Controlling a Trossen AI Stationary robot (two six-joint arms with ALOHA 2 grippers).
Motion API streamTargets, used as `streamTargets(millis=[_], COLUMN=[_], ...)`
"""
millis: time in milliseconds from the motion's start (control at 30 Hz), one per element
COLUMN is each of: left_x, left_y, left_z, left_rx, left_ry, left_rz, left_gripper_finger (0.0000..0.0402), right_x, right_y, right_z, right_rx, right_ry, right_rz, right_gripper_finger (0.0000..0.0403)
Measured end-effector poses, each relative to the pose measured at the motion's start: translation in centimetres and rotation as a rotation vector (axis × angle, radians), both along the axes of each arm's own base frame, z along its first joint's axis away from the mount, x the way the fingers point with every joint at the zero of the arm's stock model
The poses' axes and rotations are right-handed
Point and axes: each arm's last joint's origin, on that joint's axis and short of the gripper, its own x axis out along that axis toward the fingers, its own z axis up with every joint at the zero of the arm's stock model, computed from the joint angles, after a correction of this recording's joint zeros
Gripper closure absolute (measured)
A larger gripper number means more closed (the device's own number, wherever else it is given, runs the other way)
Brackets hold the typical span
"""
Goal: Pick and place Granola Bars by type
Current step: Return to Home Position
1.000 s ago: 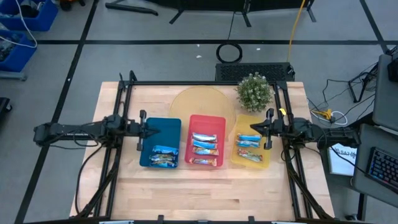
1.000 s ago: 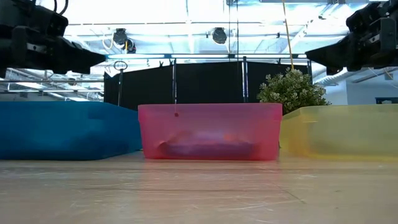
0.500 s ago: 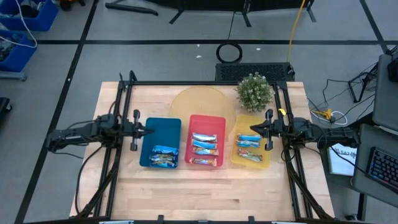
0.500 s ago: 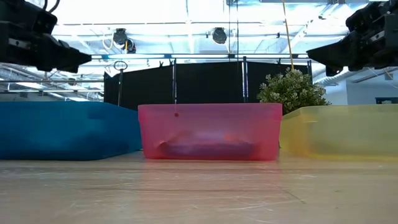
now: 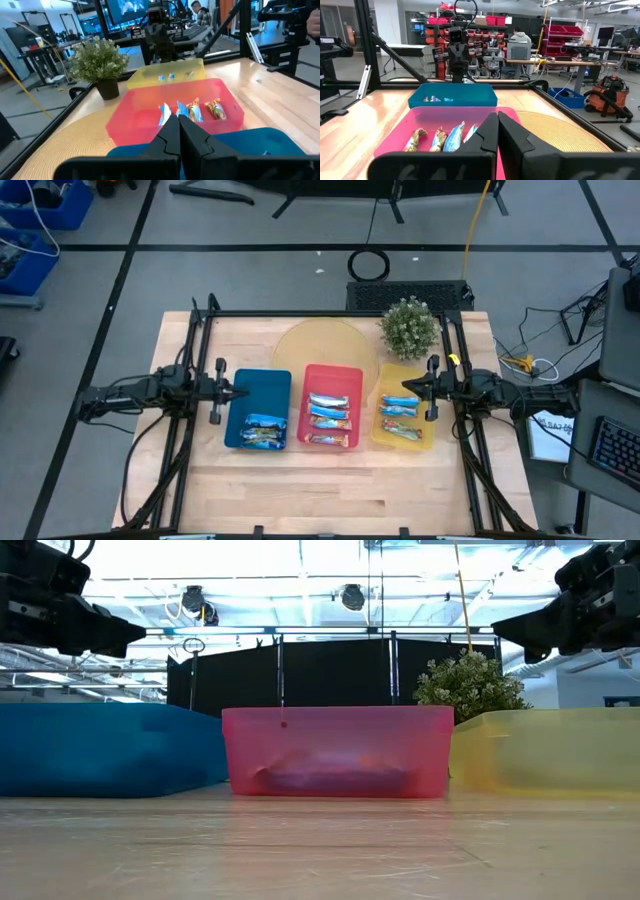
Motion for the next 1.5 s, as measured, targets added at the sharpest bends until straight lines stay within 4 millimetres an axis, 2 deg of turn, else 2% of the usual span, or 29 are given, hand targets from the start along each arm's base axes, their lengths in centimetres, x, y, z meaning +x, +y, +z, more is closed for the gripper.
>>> streamTargets(millis=[433, 733, 933, 1133, 1500], left_x=[0.0, 0.07, 0.07, 0.08, 0.08], left_y=[0.0, 0.01, 0.01, 0.01, 0.01], left_z=[0.01, -0.08, -0.08, -0.08, -0.08], left_rx=[-0.028, -0.048, -0.158, -0.178, -0.18], left_ry=[0.0, 0.012, 0.016, 0.016, 0.017], left_rz=[0.001, 0.003, 0.011, 0.012, 0.013], left_gripper_finger=[0.04, 0.0377, 0.0389, 0.0396, 0.0344], right_x=[0.02, 0.0, 0.0, 0.0, 0.0], right_y=[-0.06, -0.15, -0.13, -0.13, -0.13], right_z=[0.09, 0.31, 0.37, 0.37, 0.38], right_rx=[-0.012, -0.031, -0.031, -0.031, -0.031], right_ry=[-0.016, -0.036, -0.042, -0.043, -0.044], right_rz=[-0.008, -0.038, -0.033, -0.032, -0.032], right_gripper_finger=[0.0403, 0.0403, 0.0403, 0.0403, 0.0403])
